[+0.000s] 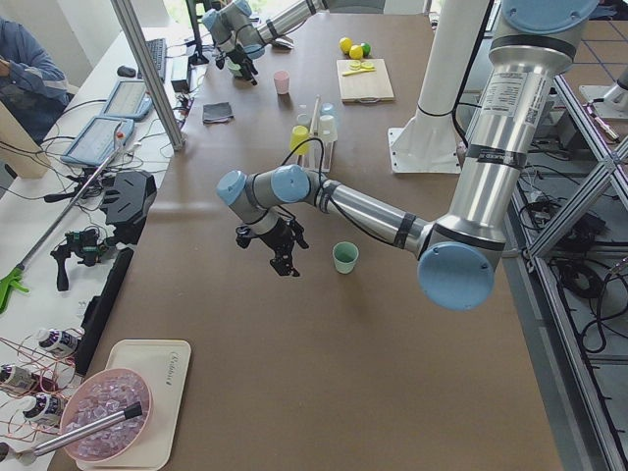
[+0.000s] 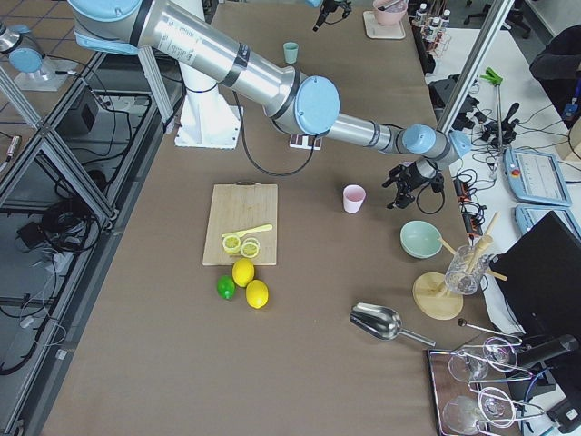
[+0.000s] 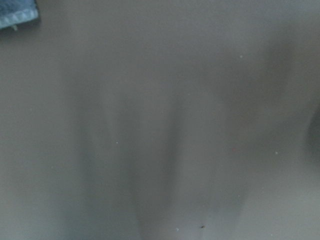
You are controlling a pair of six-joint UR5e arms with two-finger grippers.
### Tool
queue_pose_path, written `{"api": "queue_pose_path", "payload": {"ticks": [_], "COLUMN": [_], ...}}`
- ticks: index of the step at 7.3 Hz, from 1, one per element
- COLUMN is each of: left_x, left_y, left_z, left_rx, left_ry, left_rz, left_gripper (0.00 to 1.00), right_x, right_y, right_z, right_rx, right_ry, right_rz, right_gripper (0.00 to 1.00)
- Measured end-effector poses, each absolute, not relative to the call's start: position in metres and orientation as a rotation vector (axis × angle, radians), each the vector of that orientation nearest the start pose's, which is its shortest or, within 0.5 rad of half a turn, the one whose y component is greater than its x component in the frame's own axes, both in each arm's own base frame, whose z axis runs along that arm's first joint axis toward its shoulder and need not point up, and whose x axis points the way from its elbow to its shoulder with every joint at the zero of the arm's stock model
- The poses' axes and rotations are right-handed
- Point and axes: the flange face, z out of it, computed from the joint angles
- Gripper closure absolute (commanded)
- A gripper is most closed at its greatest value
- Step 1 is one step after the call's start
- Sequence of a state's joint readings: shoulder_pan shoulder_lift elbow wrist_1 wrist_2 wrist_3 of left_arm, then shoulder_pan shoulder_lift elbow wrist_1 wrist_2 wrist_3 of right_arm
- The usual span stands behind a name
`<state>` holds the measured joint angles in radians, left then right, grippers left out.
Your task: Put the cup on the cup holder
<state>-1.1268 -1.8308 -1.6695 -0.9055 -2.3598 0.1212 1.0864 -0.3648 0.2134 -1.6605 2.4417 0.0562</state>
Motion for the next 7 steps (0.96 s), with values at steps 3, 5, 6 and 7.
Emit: {"api": "queue_pose_path", "payload": {"ticks": [3, 5, 6, 7], "left_x": [0.25, 0.268, 0.27, 0.275], "left_y": [-0.521, -0.516, -0.515, -0.513], "left_z": [0.529, 0.526, 0.525, 0.524], "left_rx": [-0.54, -0.602, -0.619, -0.631], "left_ry": [0.68, 0.626, 0.613, 0.604], "left_rz": [0.504, 0.544, 0.546, 0.556], "left_gripper": [0.02, 0.02, 0.02, 0.02], "right_x": [-0.367, -0.373, -0.377, -0.38], "right_y": [-0.78, -0.771, -0.766, -0.762], "right_z": [0.465, 0.473, 0.477, 0.481], "right_rx": [-0.53, -0.575, -0.595, -0.618], "right_ry": [-0.754, -0.732, -0.724, -0.715], "right_rz": [-0.301, -0.303, -0.304, -0.306], "right_gripper": [0.0, 0.0, 0.0, 0.0]}}
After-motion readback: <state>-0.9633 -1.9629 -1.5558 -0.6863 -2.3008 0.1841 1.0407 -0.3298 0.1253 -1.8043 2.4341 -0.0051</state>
